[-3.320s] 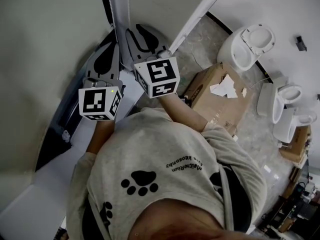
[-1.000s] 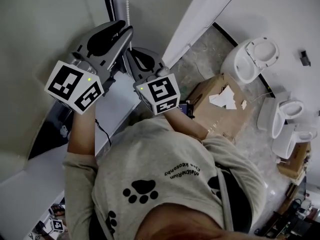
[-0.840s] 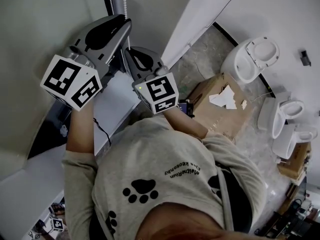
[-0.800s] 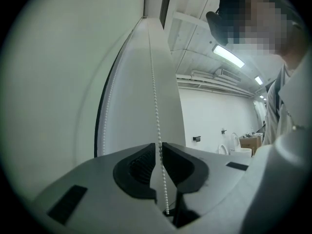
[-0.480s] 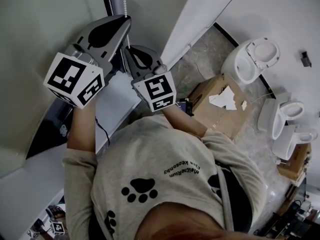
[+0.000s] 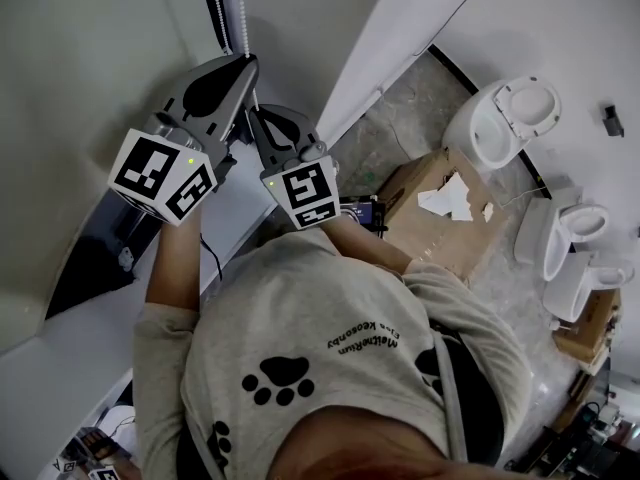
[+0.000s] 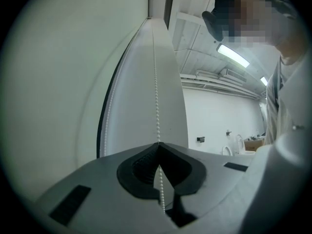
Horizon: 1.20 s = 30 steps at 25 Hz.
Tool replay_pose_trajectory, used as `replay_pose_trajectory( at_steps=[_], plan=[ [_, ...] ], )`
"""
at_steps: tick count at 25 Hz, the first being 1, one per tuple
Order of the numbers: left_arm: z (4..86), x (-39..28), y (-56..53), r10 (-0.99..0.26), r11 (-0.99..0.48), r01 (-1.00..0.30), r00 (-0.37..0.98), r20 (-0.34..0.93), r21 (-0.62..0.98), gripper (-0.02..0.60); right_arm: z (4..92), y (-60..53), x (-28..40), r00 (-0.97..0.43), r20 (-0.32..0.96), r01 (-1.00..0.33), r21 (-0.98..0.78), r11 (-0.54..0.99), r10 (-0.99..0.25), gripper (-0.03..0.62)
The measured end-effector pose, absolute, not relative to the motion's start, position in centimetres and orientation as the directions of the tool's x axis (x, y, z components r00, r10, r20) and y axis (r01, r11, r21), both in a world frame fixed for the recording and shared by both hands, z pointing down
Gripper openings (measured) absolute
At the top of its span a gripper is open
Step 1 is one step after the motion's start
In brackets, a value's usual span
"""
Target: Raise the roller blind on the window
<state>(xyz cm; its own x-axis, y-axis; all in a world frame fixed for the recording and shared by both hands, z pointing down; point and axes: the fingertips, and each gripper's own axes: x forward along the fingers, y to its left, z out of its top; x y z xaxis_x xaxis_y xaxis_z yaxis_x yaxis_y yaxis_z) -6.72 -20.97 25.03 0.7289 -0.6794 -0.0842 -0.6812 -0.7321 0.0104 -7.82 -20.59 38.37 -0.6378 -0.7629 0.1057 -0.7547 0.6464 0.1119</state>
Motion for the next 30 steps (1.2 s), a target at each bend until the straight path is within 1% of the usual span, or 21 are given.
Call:
replay_pose_trajectory(
  at_steps=[16, 25, 30],
  plan=[
    [36.5, -6.6, -20.7, -0.727, -0.676, -0.727, 0.684, 0.049, 0.120, 0.009, 49.6, -19.7, -8.1, -0.613, 0.319, -0.746, 0.066, 0.663, -0.723, 0.011],
    [42.3, -6.9, -19.9, -0.745, -0.639, -0.751, 0.658, 0.109, 0.168, 0.009, 55.4, -18.2, -7.6, -0.601, 0.445, -0.724, 0.050, 0.688, -0.664, 0.011],
    [43.6, -6.9, -19.5, -0.741, -0.631, -0.747, 0.660, 0.125, 0.207, 0.009, 56.6, -17.8, -7.9, -0.599, 0.486, -0.706, 0.055, 0.706, -0.636, 0.011]
  ],
)
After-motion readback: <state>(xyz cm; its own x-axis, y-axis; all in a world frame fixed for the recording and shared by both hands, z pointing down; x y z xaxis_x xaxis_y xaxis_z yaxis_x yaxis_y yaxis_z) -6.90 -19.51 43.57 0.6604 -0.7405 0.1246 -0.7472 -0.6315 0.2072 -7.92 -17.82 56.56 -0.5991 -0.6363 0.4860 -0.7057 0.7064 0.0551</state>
